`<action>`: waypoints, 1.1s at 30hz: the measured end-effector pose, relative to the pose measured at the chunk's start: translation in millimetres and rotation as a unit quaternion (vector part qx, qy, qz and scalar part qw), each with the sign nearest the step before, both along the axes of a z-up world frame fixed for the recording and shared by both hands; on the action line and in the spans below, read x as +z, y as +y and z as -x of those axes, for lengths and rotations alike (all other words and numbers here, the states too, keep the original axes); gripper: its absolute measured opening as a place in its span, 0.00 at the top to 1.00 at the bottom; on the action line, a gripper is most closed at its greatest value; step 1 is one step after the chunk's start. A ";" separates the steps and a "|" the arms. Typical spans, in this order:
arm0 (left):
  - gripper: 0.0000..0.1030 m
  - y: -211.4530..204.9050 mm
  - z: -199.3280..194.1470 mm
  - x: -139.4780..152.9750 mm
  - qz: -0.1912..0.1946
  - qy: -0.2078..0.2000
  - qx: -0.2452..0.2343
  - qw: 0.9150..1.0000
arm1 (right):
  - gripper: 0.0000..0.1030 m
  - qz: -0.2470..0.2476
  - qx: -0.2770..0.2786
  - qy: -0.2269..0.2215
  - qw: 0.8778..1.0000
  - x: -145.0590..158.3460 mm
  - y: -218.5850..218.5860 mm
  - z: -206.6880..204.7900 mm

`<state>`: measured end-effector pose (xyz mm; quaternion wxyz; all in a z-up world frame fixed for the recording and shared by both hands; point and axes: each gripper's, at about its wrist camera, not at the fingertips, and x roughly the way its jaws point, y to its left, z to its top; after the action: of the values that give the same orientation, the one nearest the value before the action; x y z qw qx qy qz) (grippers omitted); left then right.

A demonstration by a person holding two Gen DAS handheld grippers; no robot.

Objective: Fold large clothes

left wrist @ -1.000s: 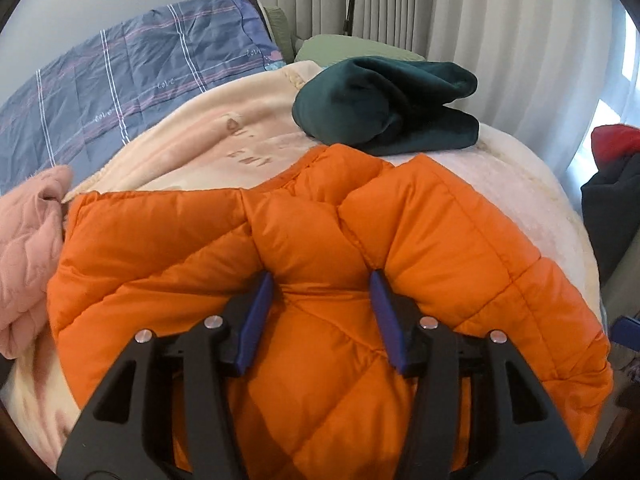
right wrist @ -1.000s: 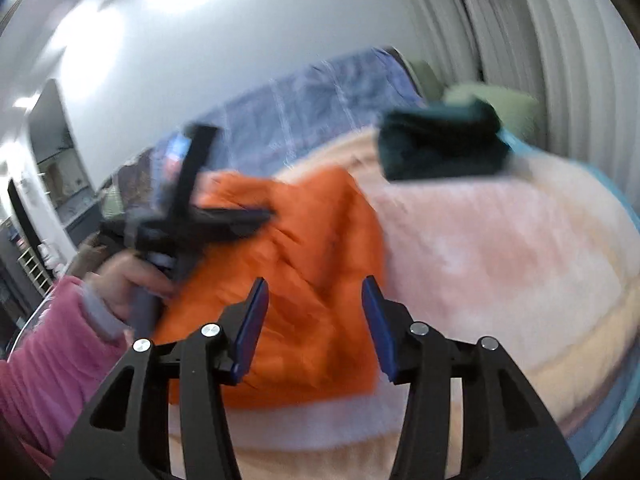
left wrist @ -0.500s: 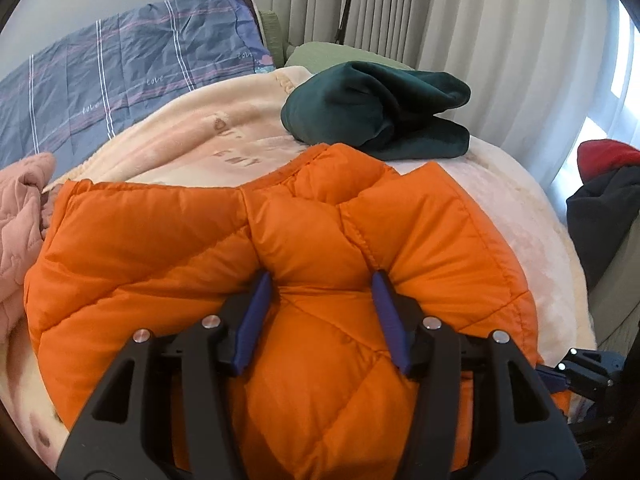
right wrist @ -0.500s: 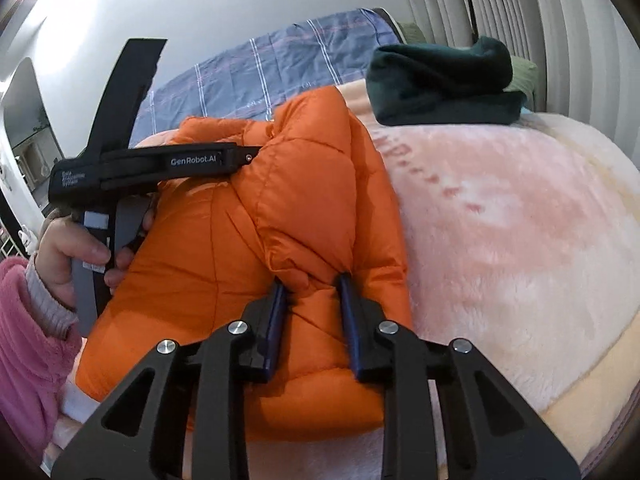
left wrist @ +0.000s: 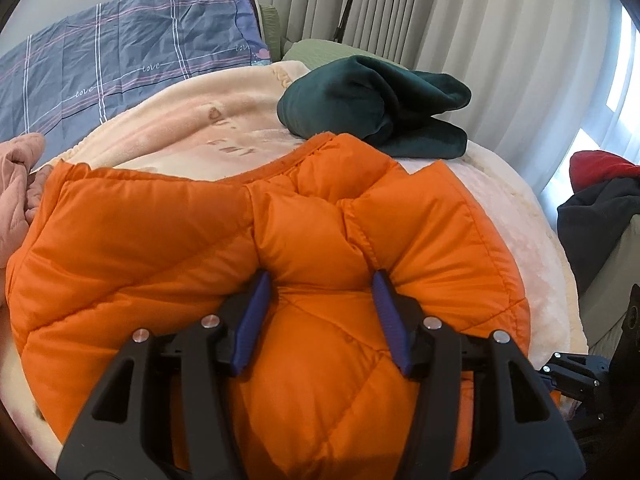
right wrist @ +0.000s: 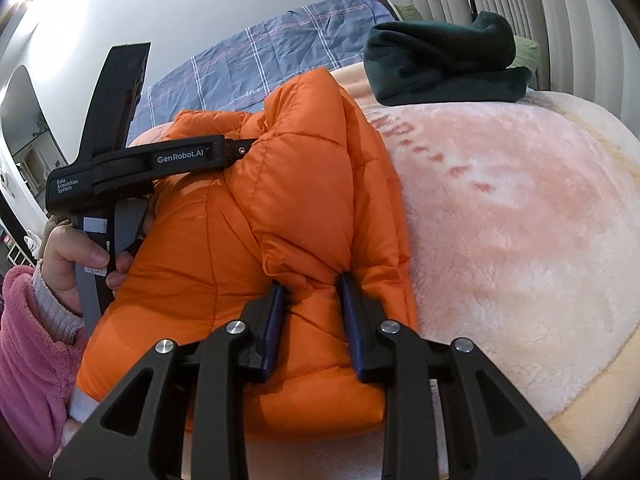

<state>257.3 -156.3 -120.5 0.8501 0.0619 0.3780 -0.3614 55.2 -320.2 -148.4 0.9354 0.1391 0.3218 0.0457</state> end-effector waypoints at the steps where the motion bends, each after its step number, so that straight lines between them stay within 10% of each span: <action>1: 0.47 0.2 -0.1 0.2 0.000 0.000 0.000 1.000 | 0.73 0.000 0.001 0.000 1.000 0.1 -0.3 -0.3; 15: 0.52 -1.7 2.7 20.4 -0.006 0.016 -0.003 1.000 | 0.73 -0.005 0.002 0.000 1.000 0.8 2.9 2.5; 19: 0.61 -22.8 17.3 55.8 0.038 0.017 -0.085 0.996 | 0.72 -0.010 0.002 -0.001 1.000 1.2 4.0 2.6; 21: 0.58 -44.7 21.0 59.8 -0.008 -0.024 -0.091 0.996 | 0.72 -0.010 0.003 0.000 1.000 1.1 3.8 2.0; 24: 0.48 -75.7 -10.4 19.3 -0.123 -0.026 -0.046 0.991 | 0.72 -0.015 0.002 -0.004 1.000 1.0 1.8 2.9; 33: 0.48 -52.2 -44.1 -14.9 -0.078 0.042 -0.003 0.996 | 0.72 0.001 0.009 0.003 1.000 4.2 4.9 1.4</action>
<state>301.4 -208.5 -135.4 0.8249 0.1136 0.4404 -0.3356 53.8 -315.4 -144.1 0.9340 0.1354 0.3263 0.0532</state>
